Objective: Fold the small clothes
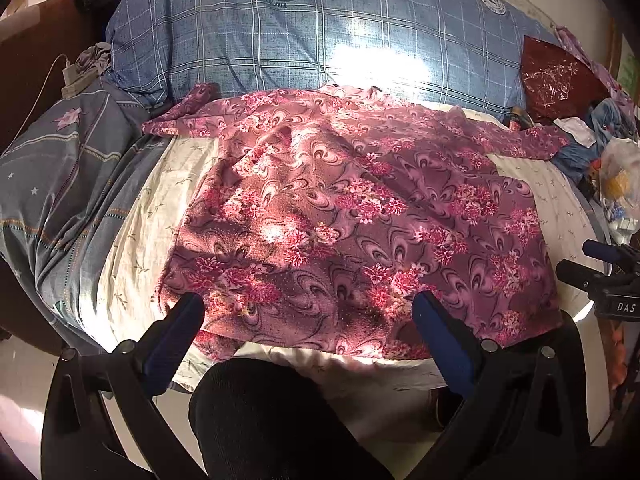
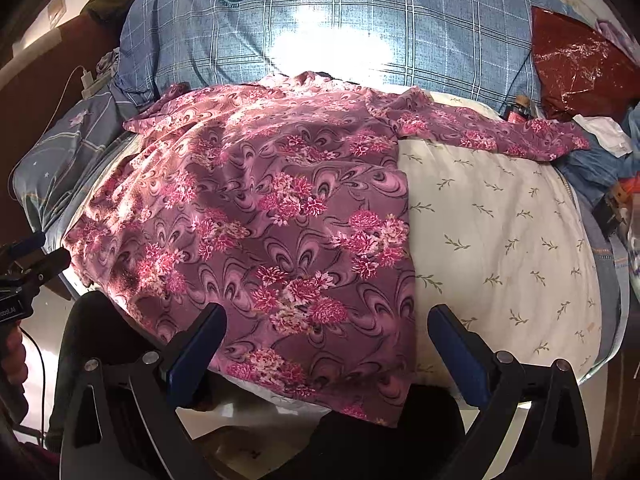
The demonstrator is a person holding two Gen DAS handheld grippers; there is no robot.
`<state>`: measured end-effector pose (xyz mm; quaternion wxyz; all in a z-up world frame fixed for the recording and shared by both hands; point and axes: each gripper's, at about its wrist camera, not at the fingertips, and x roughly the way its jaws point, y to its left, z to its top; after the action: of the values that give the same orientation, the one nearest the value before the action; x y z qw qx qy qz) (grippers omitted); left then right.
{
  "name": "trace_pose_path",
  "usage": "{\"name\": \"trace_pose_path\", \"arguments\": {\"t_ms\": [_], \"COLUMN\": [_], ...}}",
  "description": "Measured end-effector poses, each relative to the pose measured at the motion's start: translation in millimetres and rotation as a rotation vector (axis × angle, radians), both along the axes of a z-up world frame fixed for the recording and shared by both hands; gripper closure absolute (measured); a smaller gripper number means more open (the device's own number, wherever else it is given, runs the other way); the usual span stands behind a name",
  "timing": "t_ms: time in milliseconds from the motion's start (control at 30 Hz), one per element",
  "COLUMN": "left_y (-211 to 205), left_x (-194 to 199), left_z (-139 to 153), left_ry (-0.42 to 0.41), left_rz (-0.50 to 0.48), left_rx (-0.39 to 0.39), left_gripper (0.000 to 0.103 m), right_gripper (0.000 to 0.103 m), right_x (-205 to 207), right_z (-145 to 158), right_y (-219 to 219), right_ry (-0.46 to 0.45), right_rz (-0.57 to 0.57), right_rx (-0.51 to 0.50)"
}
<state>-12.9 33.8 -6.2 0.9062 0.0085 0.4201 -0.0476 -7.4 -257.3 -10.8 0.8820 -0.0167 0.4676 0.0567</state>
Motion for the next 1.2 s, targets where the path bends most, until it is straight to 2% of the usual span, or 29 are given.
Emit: {"name": "trace_pose_path", "arguments": {"t_ms": [200,633,1200], "left_y": [2,-7,-10], "left_x": [-4,-4,-1], "left_z": [3,8,3], "left_ry": [-0.010,-0.016,-0.001], "left_rz": [0.014,-0.020,-0.033], "left_rx": [0.016,0.071,0.065], "left_gripper": [0.000,0.000,0.000], "right_gripper": [0.002,0.002,0.002], "right_x": [-7,-19,-22], "right_z": [1,7,7], "right_y": [-3,1,-5], "right_ry": [-0.008,-0.039,-0.042], "right_rz": [-0.014,-0.010,-0.037], "right_rx": [-0.002,-0.041,-0.037]}}
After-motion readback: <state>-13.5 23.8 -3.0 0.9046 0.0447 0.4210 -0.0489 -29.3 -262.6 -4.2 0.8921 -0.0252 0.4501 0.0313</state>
